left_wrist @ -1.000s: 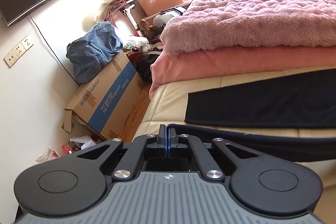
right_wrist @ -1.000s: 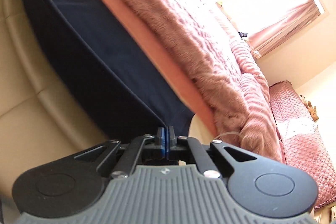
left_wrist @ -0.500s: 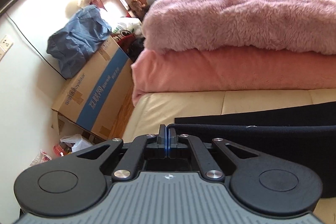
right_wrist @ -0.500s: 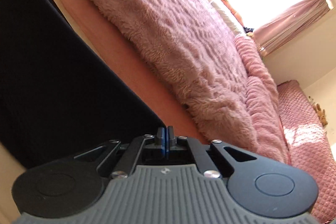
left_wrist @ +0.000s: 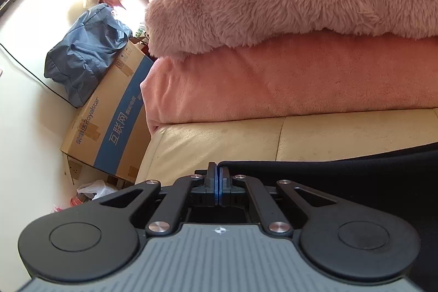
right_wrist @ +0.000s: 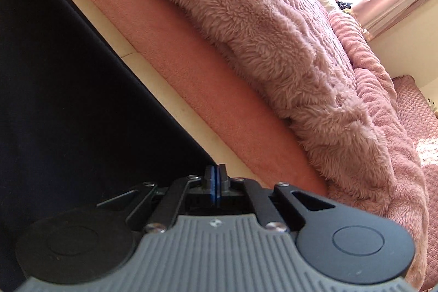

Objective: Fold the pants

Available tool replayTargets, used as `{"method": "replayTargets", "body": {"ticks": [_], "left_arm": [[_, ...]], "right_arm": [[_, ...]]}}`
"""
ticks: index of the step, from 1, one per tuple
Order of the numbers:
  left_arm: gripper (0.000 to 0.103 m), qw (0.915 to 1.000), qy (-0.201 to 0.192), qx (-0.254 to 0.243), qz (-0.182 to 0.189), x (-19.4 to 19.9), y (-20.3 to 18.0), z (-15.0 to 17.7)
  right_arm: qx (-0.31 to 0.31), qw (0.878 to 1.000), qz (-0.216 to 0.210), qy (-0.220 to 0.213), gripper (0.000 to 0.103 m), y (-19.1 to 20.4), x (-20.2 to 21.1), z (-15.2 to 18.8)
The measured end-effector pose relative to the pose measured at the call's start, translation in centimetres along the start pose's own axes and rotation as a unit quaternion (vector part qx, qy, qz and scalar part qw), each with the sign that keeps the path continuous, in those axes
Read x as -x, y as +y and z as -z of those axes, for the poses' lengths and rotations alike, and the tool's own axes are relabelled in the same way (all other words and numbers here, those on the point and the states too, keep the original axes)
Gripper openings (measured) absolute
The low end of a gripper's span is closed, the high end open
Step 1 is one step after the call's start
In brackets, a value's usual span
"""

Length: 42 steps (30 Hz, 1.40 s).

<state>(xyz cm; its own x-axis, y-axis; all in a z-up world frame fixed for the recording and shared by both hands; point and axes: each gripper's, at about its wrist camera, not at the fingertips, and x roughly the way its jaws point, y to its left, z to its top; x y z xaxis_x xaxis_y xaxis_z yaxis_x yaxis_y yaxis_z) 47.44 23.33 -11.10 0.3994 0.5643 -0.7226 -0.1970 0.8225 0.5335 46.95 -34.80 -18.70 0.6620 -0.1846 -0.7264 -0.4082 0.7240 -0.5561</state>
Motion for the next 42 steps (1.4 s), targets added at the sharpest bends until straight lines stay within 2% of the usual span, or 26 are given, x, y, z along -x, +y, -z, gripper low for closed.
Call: {"method": "replayTargets", "body": {"ticks": [4,6,11,16,17,18,19,20,21,22,25,28,31,35,38,39,42], "left_arm": [[0.0,0.9996,-0.025,-0.003,0.009,1.8,1.2,-0.1],[0.0,0.9996,-0.024,-0.01,0.007,1.7,1.2,-0.5],[0.0,0.9998,0.003,-0.02,0.004,-0.7,-0.2,-1.3],[0.001,0.9995,0.014,-0.029,0.002,-2.3,-1.4,-0.4],[0.001,0.9995,0.016,-0.025,0.008,-2.4,-1.4,-0.3],[0.007,0.9994,0.021,-0.023,0.012,-2.5,-1.4,-0.3],[0.013,0.9995,0.022,-0.021,0.013,-2.5,-1.4,-0.2],[0.014,0.9995,0.019,-0.017,0.016,-2.2,-1.3,0.0],[0.019,0.9995,0.014,-0.014,0.023,-1.9,-1.1,0.2],[0.026,0.9995,0.011,-0.01,0.028,-1.6,-0.9,0.4],[0.035,0.9989,-0.013,0.019,0.042,0.2,0.2,1.2],[0.04,0.9943,-0.031,0.065,0.078,2.4,1.5,2.6],[0.04,0.9873,-0.039,0.098,0.119,4.1,2.0,4.5],[0.04,0.98,-0.038,0.12,0.155,5.2,1.2,6.8],[0.04,0.9772,-0.022,0.139,0.159,5.1,0.1,7.7],[0.04,0.9762,-0.017,0.144,0.161,5.0,-0.1,7.9],[0.04,0.9747,-0.01,0.156,0.16,4.7,-0.9,7.8]], "right_arm": [[-0.027,0.999,0.013,-0.027,0.0,-0.9,3.0,0.5],[-0.034,0.999,0.019,-0.033,0.0,-1.2,3.2,0.5],[-0.067,0.998,0.006,-0.017,0.0,-1.8,0.3,0.0],[-0.079,0.997,-0.006,-0.003,0.0,-1.2,-1.5,0.0],[-0.085,0.996,-0.001,-0.006,0.0,-1.2,-1.6,0.0],[-0.093,0.996,0.006,-0.008,0.0,-1.2,-1.6,0.1],[-0.105,0.994,0.009,-0.014,0.011,-1.4,-1.4,0.3],[-0.118,0.993,0.013,-0.021,0.022,-1.6,-1.0,0.4],[-0.13,0.991,0.016,-0.03,0.043,-1.8,-0.3,0.6],[-0.14,0.989,0.019,-0.04,0.047,-1.9,0.5,0.9],[-0.164,0.984,0.036,-0.056,0.047,-2.1,3.5,2.2],[-0.228,0.971,0.03,-0.063,0.047,-2.6,6.8,4.9],[-0.313,0.948,0.017,-0.058,0.046,-3.6,8.5,8.5],[-0.391,0.919,-0.002,-0.05,0.04,-6.2,7.8,11.6],[-0.436,0.896,-0.033,-0.077,0.036,-8.7,6.5,12.4],[-0.441,0.892,-0.047,-0.084,0.035,-9.5,5.8,12.3],[-0.425,0.899,-0.072,-0.079,0.035,-11.1,2.9,11.1]]}}
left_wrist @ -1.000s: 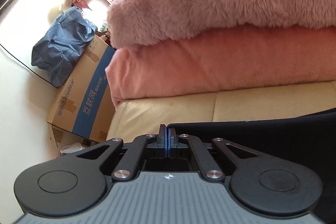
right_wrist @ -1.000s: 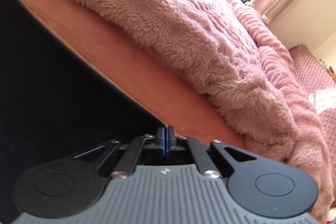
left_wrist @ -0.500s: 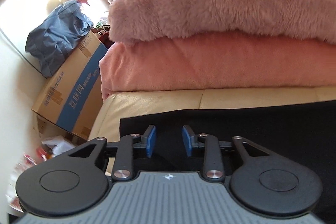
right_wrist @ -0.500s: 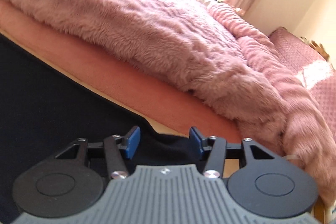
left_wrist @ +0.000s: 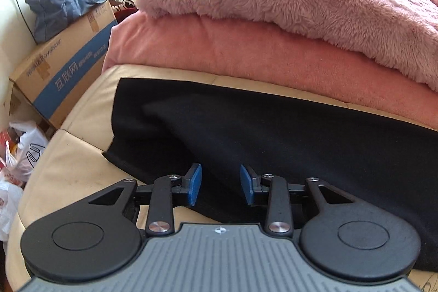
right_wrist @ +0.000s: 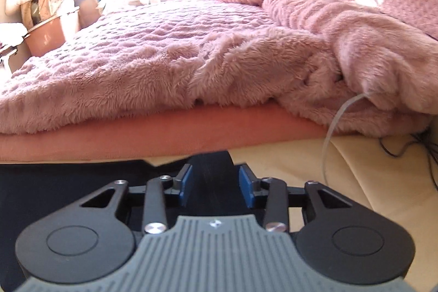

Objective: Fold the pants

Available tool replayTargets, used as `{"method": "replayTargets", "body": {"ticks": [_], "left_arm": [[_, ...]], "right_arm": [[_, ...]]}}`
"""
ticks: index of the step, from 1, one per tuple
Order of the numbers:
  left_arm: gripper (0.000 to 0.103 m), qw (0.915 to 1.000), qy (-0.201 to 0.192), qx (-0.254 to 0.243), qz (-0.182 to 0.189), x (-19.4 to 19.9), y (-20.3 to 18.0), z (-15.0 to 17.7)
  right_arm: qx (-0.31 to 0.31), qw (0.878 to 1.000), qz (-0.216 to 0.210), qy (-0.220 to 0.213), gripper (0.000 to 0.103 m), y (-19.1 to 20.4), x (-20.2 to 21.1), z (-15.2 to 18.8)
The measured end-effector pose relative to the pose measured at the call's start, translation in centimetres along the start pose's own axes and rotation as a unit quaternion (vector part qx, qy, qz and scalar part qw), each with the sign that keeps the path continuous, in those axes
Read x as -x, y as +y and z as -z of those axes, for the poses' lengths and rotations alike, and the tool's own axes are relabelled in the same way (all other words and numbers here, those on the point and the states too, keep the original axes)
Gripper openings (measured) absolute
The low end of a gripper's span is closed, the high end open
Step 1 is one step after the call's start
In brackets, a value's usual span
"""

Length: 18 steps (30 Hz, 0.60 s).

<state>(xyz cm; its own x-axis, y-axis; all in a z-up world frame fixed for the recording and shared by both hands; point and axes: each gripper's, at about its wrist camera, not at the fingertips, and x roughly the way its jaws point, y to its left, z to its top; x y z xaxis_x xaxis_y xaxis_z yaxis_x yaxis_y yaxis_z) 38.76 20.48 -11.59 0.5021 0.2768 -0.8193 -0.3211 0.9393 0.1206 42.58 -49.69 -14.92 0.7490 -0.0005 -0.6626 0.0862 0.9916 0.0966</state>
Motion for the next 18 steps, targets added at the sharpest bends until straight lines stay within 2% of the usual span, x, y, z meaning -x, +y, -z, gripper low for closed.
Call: {"method": "replayTargets", "body": {"ticks": [4,8,11,13,18], "left_arm": [[0.04,0.9998,0.01,0.019,-0.003,-0.8,-0.6,-0.1],[0.04,0.9994,0.023,0.015,-0.021,-1.7,-1.5,0.0],[0.04,0.9993,0.022,0.01,-0.029,-1.9,-1.9,0.2],[0.04,0.9991,0.022,0.009,-0.034,-2.0,-2.1,0.3],[0.04,0.9988,0.019,0.014,-0.042,-2.3,-2.5,0.3]], "right_arm": [[0.007,1.0,-0.016,0.023,0.035,-1.1,-3.9,-1.0],[0.008,0.998,-0.039,0.044,0.035,-2.3,-6.8,-0.9],[0.03,0.996,-0.062,0.052,0.036,-2.3,-7.9,-0.7],[0.05,0.994,-0.075,0.059,0.042,-2.3,-8.4,-0.5],[0.068,0.992,-0.089,0.064,0.043,-2.4,-8.5,-0.4]]}}
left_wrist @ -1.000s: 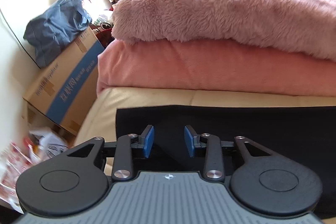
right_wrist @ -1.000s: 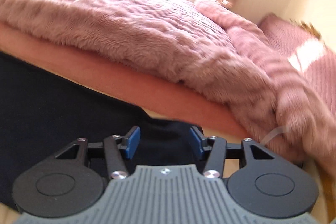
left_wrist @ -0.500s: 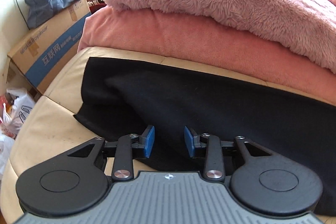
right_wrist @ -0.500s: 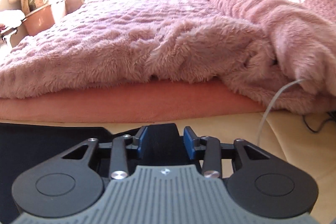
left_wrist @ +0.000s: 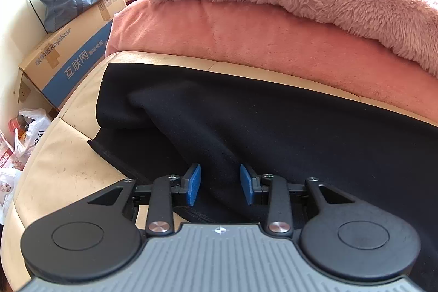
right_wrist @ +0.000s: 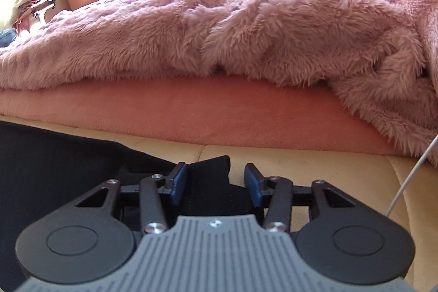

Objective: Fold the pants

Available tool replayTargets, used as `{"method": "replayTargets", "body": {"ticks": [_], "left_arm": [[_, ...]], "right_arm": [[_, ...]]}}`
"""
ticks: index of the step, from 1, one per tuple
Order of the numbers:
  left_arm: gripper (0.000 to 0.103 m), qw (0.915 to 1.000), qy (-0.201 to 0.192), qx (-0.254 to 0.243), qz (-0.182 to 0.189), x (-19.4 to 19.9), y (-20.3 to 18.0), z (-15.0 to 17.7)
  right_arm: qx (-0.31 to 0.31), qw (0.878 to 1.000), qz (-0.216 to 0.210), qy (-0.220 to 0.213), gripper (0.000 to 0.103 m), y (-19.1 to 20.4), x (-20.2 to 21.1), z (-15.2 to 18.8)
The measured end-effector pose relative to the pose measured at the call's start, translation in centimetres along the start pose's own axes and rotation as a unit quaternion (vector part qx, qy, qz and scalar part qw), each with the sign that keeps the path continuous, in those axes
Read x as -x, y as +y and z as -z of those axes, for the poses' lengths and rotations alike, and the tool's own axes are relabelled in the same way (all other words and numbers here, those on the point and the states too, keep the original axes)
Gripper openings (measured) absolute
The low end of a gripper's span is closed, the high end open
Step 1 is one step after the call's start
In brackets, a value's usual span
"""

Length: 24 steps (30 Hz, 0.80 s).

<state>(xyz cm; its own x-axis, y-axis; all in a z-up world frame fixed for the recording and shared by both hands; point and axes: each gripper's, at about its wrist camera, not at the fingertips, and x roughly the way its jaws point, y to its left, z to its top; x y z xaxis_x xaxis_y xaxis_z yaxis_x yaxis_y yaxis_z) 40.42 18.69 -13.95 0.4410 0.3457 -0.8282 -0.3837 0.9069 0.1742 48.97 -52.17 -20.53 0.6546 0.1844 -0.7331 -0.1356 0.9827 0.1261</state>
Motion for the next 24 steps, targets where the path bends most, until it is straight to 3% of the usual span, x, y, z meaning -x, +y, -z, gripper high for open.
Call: {"method": "replayTargets", "body": {"ticks": [2,3,7,16,19,24], "left_arm": [[0.04,1.0,0.0,0.001,-0.002,0.0,-0.1,0.0],[0.04,1.0,0.001,0.001,-0.003,0.0,-0.1,0.0],[0.04,1.0,0.006,0.002,-0.003,0.0,0.0,-0.3],[0.04,0.9994,-0.013,0.017,0.026,1.3,0.9,-0.1],[0.04,0.9993,-0.019,0.011,0.029,1.8,1.2,-0.1],[0.04,0.9987,-0.024,0.03,0.034,2.6,2.4,0.0]], "right_arm": [[0.022,1.0,-0.001,0.002,0.036,0.7,0.2,0.0],[0.032,0.999,0.0,0.002,0.026,1.1,0.5,0.0],[0.044,0.999,0.018,-0.024,0.006,2.1,2.7,-0.1],[0.003,0.995,0.016,-0.1,0.001,3.0,9.8,-0.5],[-0.018,0.998,0.06,-0.031,0.001,1.8,7.0,0.0],[-0.026,0.994,0.103,-0.011,0.002,1.6,4.0,0.6]]}}
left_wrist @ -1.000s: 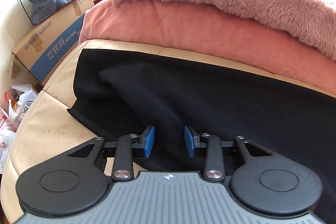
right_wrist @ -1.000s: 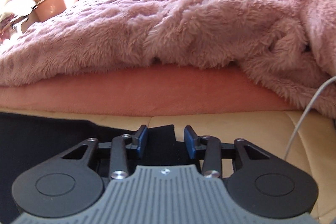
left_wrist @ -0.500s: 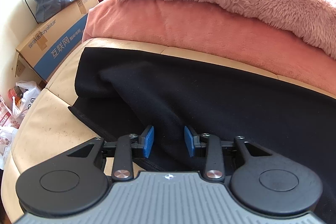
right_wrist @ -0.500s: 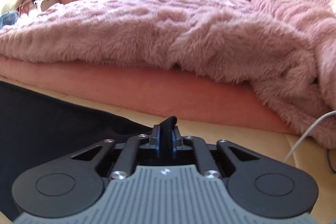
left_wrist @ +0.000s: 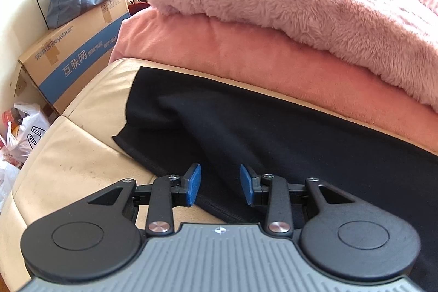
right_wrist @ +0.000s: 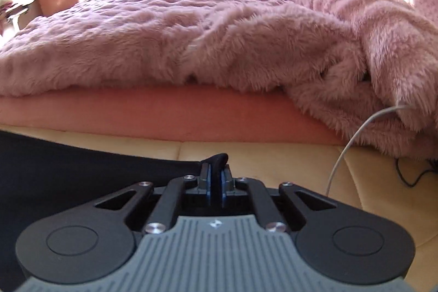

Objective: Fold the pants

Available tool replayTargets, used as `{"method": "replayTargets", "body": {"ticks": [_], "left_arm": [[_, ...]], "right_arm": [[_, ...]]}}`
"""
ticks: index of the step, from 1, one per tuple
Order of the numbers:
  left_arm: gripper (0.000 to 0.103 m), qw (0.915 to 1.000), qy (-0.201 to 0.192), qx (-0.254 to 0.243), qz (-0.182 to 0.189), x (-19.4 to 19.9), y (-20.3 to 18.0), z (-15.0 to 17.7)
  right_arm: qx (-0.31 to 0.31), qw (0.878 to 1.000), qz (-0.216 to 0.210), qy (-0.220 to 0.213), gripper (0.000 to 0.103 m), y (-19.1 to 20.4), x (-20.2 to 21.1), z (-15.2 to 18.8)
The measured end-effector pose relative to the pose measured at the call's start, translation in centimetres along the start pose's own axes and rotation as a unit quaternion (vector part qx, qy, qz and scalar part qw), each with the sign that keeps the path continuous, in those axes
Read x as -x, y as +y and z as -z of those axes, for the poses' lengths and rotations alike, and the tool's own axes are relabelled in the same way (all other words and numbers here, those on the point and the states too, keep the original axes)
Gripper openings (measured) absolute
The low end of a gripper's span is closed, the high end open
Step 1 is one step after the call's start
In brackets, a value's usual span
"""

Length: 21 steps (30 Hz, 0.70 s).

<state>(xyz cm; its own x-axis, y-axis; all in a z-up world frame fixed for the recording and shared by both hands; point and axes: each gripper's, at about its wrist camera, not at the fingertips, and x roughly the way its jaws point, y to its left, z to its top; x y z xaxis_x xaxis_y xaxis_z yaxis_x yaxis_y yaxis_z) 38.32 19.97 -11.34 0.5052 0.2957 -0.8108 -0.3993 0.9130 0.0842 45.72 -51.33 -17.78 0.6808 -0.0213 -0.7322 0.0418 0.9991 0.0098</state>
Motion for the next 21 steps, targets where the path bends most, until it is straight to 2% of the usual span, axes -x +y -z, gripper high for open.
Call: {"method": "replayTargets", "body": {"ticks": [3,5,6,9,13,18,21], "left_arm": [[0.04,0.9998,-0.006,0.015,0.005,0.6,1.3,-0.1],[0.042,0.9976,-0.016,0.06,0.032,0.8,3.1,-0.1],[0.043,0.9939,-0.019,0.094,0.054,0.8,4.3,0.2],[0.043,0.9774,-0.015,0.183,0.105,0.3,7.5,0.9],[0.043,0.9614,-0.019,0.25,0.114,-1.0,10.4,2.0],[0.043,0.9264,-0.036,0.343,0.152,-3.5,13.5,1.8],[0.043,0.9191,-0.042,0.365,0.142,-5.1,14.5,0.8]], "right_arm": [[0.0,1.0,0.021,0.008,0.004,0.4,-0.4,0.2],[0.0,1.0,0.023,0.01,0.005,0.4,-0.5,0.3],[0.0,1.0,0.023,0.012,0.005,0.4,-0.6,0.3],[-0.017,1.0,0.02,0.017,0.007,-0.1,-0.8,0.6],[-0.013,0.999,0.026,0.026,0.007,0.2,-1.0,0.4],[-0.002,0.998,0.039,0.038,0.007,0.8,-1.4,0.0],[0.004,0.998,0.045,0.042,0.008,1.1,-1.6,-0.2]]}}
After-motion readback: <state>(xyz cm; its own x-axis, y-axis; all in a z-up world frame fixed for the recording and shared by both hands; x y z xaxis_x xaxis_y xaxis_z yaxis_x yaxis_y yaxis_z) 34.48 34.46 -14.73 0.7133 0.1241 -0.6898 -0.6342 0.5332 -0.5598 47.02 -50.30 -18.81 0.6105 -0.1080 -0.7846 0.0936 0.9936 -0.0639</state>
